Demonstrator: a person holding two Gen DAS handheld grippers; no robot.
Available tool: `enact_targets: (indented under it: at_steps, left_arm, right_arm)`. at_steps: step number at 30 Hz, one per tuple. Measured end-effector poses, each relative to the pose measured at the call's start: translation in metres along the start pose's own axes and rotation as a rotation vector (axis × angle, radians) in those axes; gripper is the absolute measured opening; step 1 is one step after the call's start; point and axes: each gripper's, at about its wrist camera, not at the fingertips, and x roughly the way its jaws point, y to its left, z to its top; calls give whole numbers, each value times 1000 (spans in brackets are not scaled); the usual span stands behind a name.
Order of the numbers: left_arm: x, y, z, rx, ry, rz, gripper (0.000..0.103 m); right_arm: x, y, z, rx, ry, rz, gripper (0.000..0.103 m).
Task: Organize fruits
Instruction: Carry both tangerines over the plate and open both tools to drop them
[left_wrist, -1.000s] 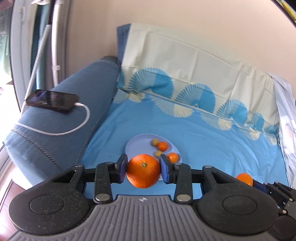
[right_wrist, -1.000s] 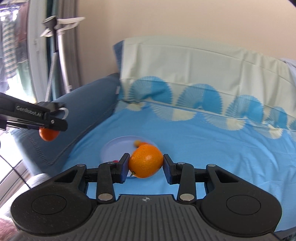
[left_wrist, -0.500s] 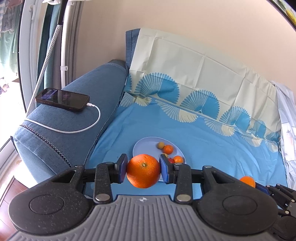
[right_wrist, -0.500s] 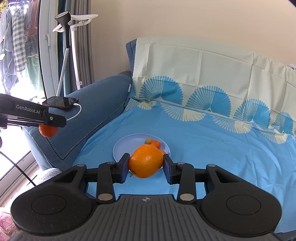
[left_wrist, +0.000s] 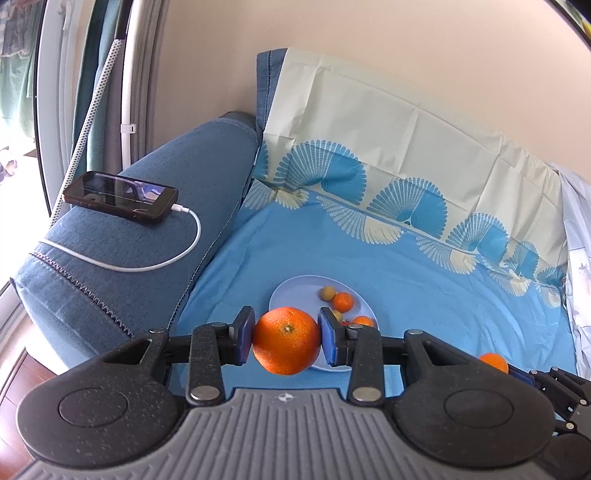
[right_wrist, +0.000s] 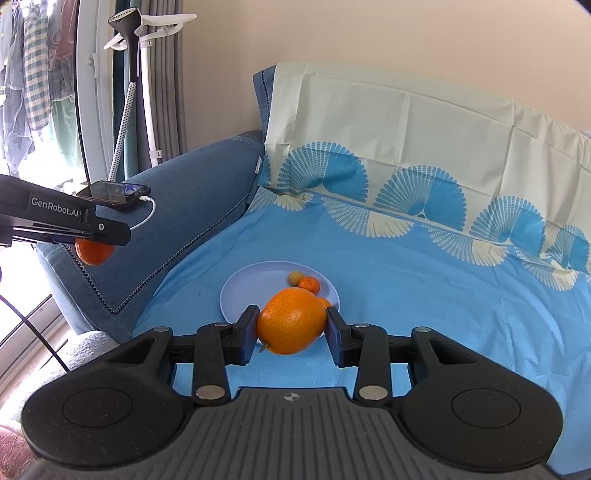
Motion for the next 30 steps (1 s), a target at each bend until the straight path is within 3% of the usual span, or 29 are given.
enact_targets:
  at_steps: [11,30]
  left_arm:
    - [55,-7,18,27,56,15,41]
    - [199,-34,35,113,195,79,41]
  right_arm:
    - [49,-8,11,13,38,14,40]
    - [183,-19,17,12,142,50,40]
